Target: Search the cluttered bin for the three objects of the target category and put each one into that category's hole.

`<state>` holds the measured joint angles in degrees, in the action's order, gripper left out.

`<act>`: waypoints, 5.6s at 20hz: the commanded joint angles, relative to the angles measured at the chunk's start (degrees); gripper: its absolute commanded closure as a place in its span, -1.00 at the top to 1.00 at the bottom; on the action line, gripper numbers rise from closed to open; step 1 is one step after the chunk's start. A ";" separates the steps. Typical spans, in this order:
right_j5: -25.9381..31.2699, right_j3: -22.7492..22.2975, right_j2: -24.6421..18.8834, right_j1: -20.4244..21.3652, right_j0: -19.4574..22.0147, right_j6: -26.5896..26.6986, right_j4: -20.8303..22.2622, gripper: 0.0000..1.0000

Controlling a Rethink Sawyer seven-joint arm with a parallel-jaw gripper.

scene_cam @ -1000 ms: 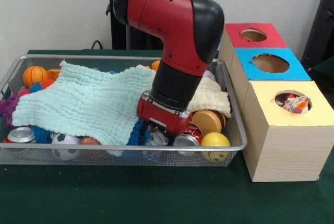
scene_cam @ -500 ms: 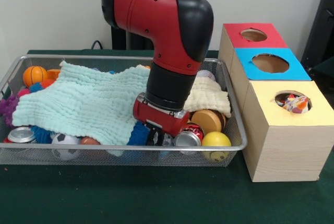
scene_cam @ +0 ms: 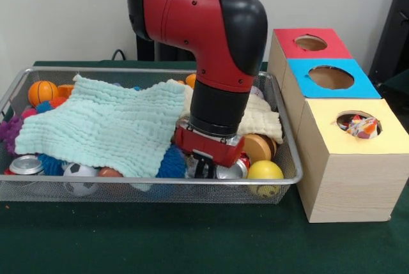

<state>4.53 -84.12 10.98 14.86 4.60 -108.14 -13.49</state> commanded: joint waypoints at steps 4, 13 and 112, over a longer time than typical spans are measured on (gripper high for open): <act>8.70 -2.18 -8.02 3.49 1.31 -2.31 4.49 -1.00; 16.04 2.72 2.91 1.07 -5.59 -6.26 3.56 1.00; 27.69 7.26 -1.52 -5.55 -3.13 -9.53 -0.46 -1.00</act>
<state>22.74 -76.38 16.47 12.69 1.33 -118.03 -17.87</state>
